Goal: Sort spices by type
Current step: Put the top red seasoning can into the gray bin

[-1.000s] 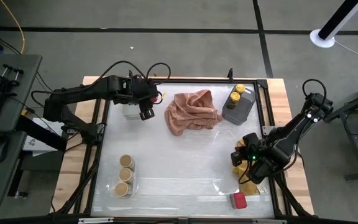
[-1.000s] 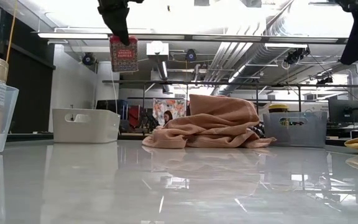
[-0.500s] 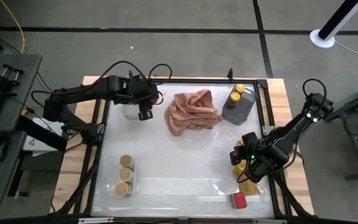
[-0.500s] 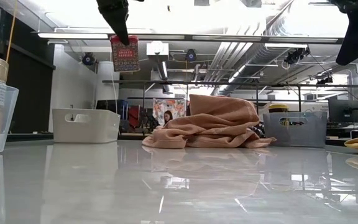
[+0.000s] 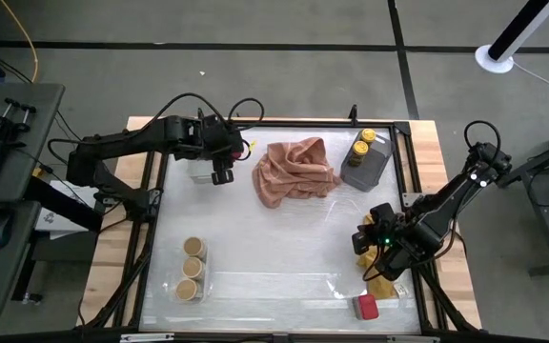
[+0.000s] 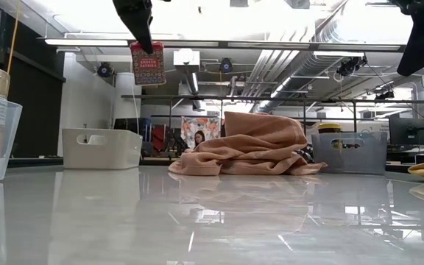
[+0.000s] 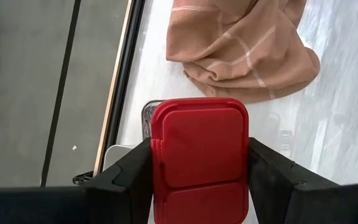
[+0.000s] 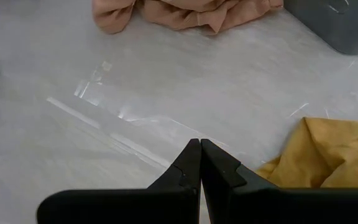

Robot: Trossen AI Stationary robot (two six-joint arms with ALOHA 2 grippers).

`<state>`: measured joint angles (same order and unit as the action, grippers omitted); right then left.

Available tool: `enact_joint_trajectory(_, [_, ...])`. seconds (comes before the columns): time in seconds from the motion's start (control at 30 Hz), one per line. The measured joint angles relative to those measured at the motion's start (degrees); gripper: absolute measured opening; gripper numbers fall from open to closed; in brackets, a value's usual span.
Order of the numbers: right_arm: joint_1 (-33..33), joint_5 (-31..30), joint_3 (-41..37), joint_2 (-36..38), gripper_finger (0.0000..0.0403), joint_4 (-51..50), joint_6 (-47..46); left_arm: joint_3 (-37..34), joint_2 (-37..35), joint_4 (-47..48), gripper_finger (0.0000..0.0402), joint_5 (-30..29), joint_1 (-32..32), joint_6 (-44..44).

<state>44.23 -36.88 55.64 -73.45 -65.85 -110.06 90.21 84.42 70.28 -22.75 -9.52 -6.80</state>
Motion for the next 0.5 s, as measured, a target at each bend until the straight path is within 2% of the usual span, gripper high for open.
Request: enact_joint_trajectory(0.5, [0.0,0.0,0.0,0.0,0.0001,0.6,1.0,0.0,0.0,0.0,0.0179,0.3,0.0,-1.9])
